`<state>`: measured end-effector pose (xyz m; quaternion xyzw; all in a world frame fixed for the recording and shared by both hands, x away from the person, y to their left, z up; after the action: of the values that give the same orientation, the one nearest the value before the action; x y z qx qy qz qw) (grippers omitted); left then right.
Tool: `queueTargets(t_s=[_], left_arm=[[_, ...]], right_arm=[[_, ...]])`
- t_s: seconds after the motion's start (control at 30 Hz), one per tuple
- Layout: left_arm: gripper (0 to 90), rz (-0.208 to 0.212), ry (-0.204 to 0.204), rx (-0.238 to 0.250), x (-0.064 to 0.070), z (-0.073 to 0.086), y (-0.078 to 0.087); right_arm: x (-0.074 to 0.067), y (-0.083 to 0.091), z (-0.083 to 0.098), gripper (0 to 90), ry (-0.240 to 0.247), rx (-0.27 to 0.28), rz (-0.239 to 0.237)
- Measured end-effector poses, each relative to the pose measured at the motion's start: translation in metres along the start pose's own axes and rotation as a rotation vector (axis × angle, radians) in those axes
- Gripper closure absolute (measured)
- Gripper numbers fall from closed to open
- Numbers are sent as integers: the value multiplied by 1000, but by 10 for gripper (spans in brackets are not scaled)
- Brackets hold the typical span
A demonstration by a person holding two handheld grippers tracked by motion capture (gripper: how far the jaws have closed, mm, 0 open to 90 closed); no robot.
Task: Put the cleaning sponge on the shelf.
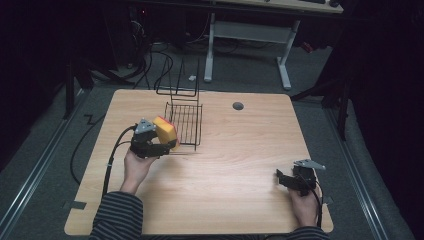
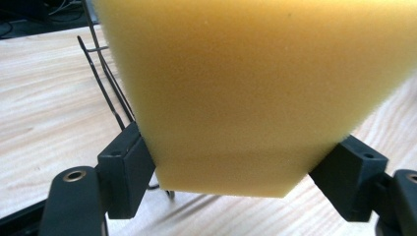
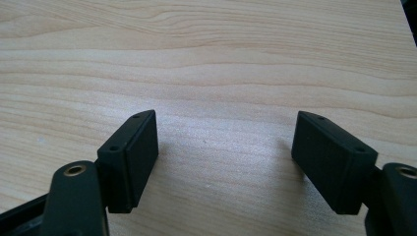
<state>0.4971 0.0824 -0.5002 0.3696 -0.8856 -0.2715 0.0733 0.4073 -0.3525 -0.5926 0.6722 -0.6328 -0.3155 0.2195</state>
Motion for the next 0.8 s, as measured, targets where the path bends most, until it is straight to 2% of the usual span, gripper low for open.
queueTargets(t_s=[0.1, 0.23, 0.4, 0.57, 0.7, 0.8], left_arm=[[245, 0, 5, 7, -2, -4, -5], [245, -7, 6, -12, -7, -6, -13], [244, -5, -8, -17, -10, -14, -21], [244, -36, -6, -21, -20, -21, -34], [244, -37, -16, -28, -21, -23, -45], [244, -32, -12, -5, -21, -26, -50]], right_arm=[[0, 0, 0, 260, 0, 0, 0], [0, 0, 0, 260, 0, 0, 0], [0, 0, 0, 260, 0, 0, 0], [0, 0, 0, 259, 0, 0, 0], [0, 0, 0, 259, 1, 0, -1], [0, 0, 0, 259, 1, -4, 0]])
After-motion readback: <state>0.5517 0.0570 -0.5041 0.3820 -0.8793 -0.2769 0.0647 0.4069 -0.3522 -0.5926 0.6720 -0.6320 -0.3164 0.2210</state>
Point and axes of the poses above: each handheld gripper's, and its own axes: y roughly backward along the jaws, z roughly out of its underside, x roughly to its right, the point moved 9 cm from there along -y, roughly forward along the jaws, and after that the axes turned 13 degrees about -y, right-handed, at the moved point
